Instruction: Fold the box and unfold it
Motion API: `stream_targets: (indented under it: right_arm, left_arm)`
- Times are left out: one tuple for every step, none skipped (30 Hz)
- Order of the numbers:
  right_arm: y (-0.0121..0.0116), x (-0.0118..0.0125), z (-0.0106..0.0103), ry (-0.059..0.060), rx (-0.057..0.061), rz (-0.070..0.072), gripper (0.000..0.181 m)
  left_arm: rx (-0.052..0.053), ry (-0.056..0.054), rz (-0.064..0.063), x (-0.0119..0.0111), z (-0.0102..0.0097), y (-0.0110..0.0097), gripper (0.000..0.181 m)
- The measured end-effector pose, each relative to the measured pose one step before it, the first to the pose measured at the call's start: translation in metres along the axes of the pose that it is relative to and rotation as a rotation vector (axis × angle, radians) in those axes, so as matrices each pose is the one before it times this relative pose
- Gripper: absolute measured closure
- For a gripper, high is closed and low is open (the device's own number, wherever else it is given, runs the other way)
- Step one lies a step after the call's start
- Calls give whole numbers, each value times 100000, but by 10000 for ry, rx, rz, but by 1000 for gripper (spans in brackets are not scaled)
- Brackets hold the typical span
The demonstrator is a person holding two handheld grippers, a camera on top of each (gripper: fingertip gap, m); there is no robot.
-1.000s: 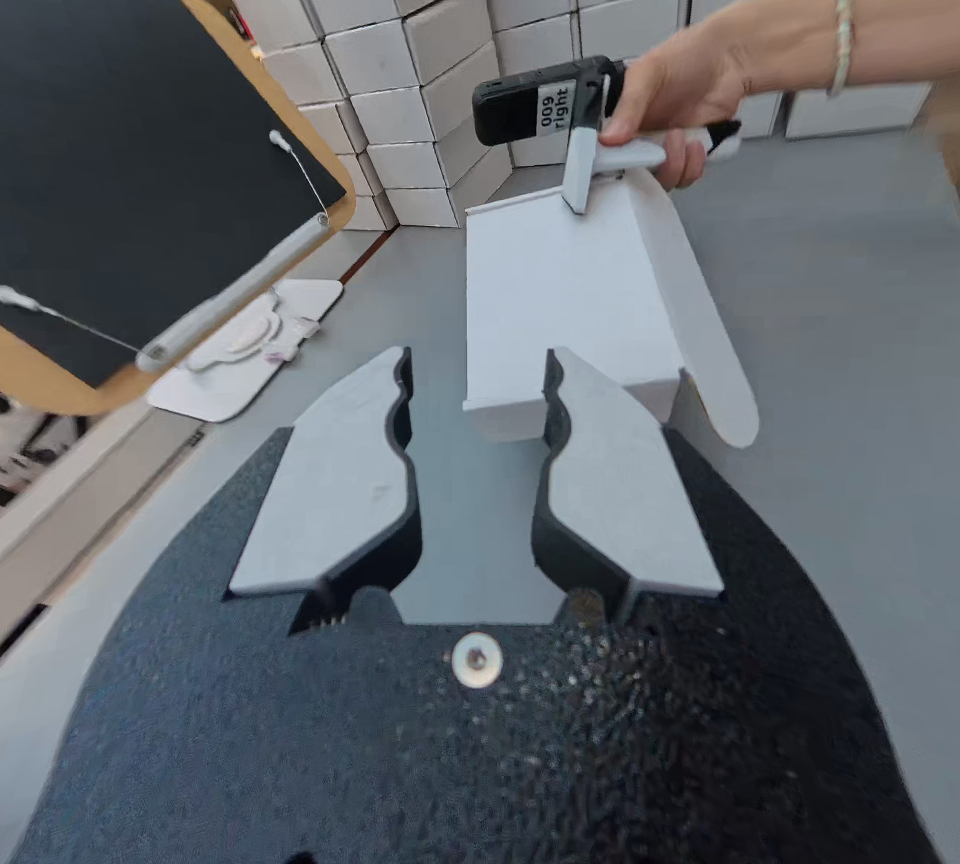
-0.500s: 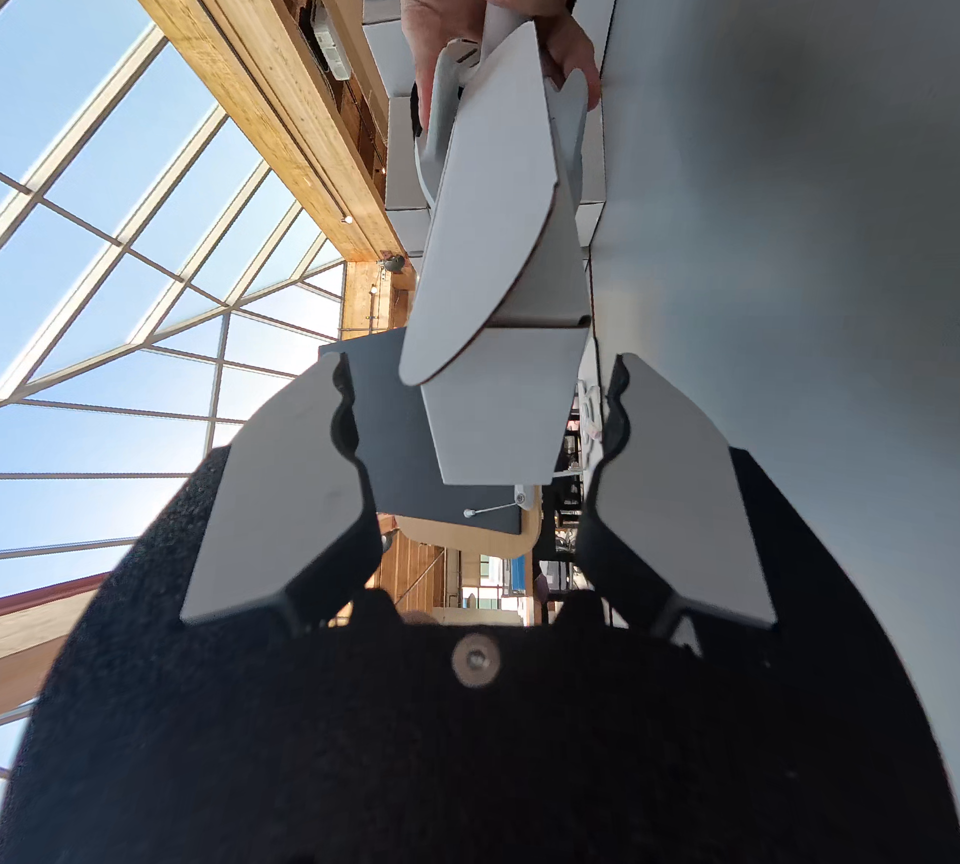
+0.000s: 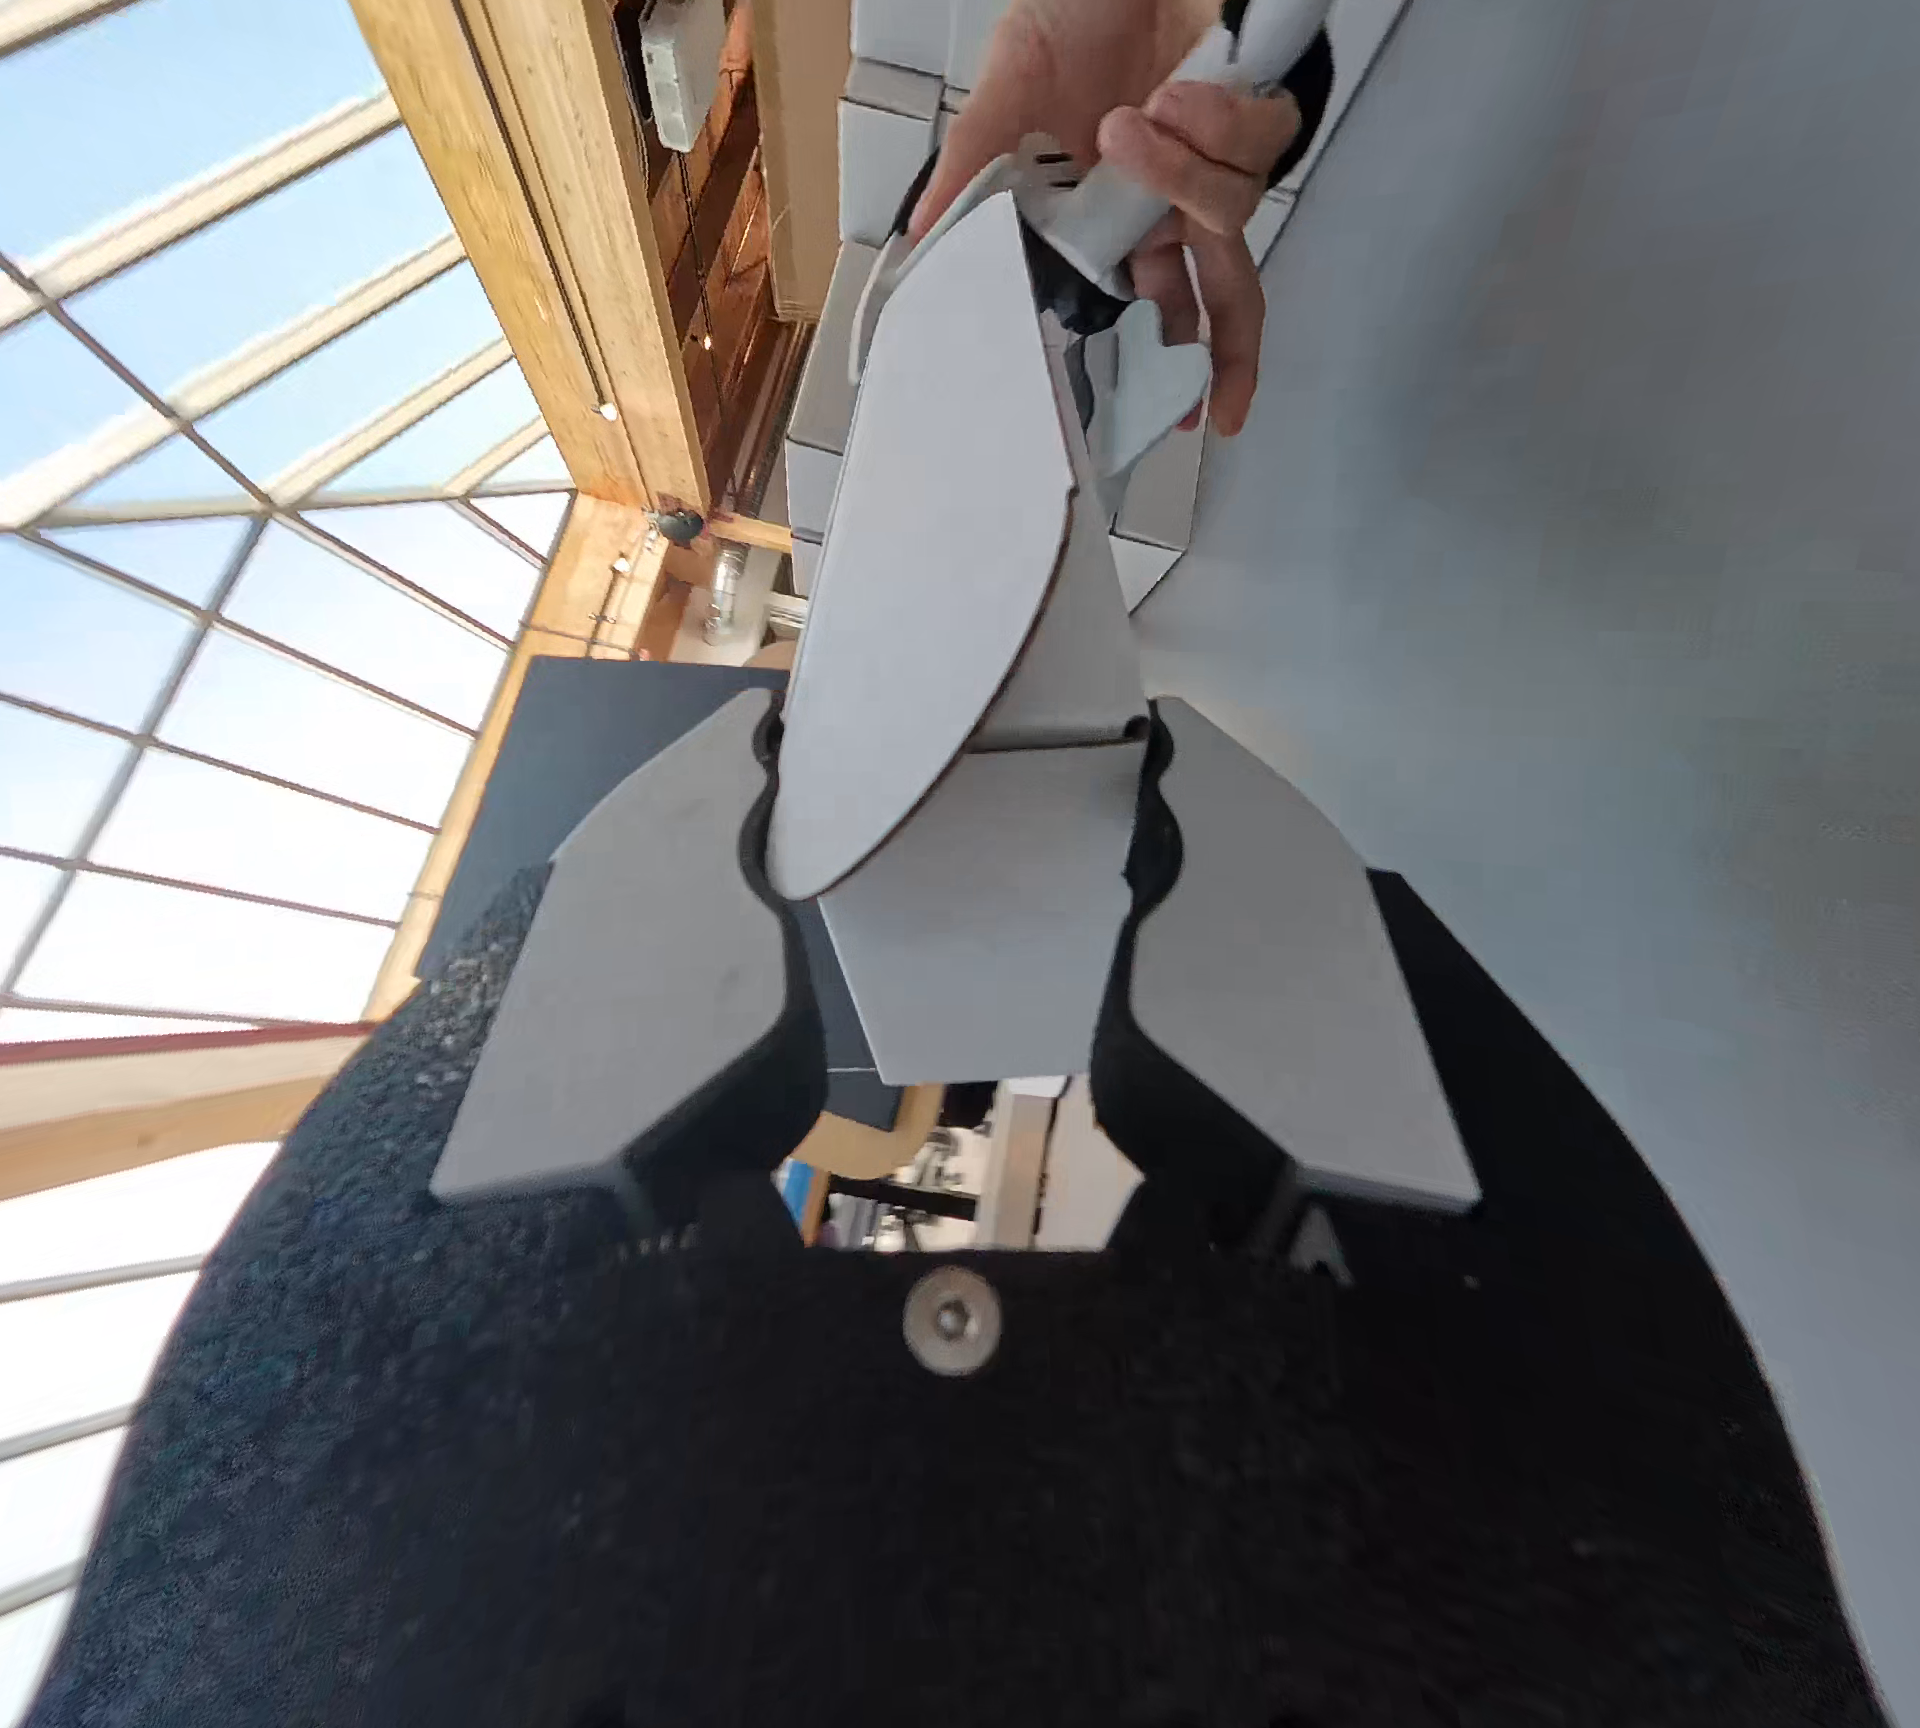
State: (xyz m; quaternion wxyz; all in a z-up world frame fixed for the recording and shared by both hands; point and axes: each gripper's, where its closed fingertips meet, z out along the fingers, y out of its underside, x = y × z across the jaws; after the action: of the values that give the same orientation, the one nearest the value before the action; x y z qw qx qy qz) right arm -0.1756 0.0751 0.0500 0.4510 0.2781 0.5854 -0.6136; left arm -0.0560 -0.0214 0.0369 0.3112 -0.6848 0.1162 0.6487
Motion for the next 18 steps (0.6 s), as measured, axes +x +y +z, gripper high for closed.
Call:
stream_targets:
  right_arm:
    - [-480, -374, -882, 269, 188, -577, 88]
    - [-346, -296, -732, 318, 135, -684, 87]
    - [-109, -233, -563, 345, 9, -765, 86]
    - [47, -27, -416, 466, -76, -846, 86]
    - [164, 131, -287, 574, -119, -891, 85]
    - [341, 24, -168, 525, -191, -926, 85]
    - [455, -202, -89, 366, -237, -965, 88]
    - [399, -341, -32, 276, -178, -831, 93]
    - [329, -367, 45, 207, -128, -672, 94]
    - [330, -303, 61, 182, -156, -596, 96]
    - [402, -150, 28, 218, -217, -542, 98]
    - [426, -64, 21, 219, -243, -517, 100]
    - [344, -108, 27, 162, -181, -502, 102]
    - [293, -184, 24, 115, -115, -446, 105]
    - [410, -313, 78, 7, -176, -429, 107]
    - [455, -322, 110, 0, -224, -444, 108]
    - [440, -273, 126, 53, -208, -426, 110]
    - [432, -440, 149, -61, -195, -398, 112]
  left_arm:
    - [75, 93, -1180, -948, -222, 203, 118]
    - [94, 267, -1308, -722, -208, 178, 118]
    - [141, 367, -1421, -536, -154, 157, 118]
    - [182, 419, -1441, -384, -111, 166, 118]
    - [198, 492, -1403, -193, -51, 187, 118]
    - [199, 469, -1274, -110, 0, 221, 118]
    - [162, 473, -976, 11, 34, 293, 118]
    - [63, 393, -623, 45, 82, 477, 118]
    - [-57, 336, -405, 97, 160, 684, 118]
    - [-113, 209, -311, 31, 202, 798, 119]
    - [-111, 208, -249, 136, 261, 843, 119]
    - [-78, 250, -221, 258, 272, 786, 119]
    - [-91, 193, -182, 264, 286, 769, 119]
    - [-117, 182, -102, 259, 266, 743, 119]
    - [-83, 144, -121, 227, 235, 620, 119]
    - [-73, 91, -150, 142, 208, 532, 119]
    - [-102, 103, -93, 165, 170, 522, 119]
    - [-95, 83, -92, 132, 136, 478, 119]
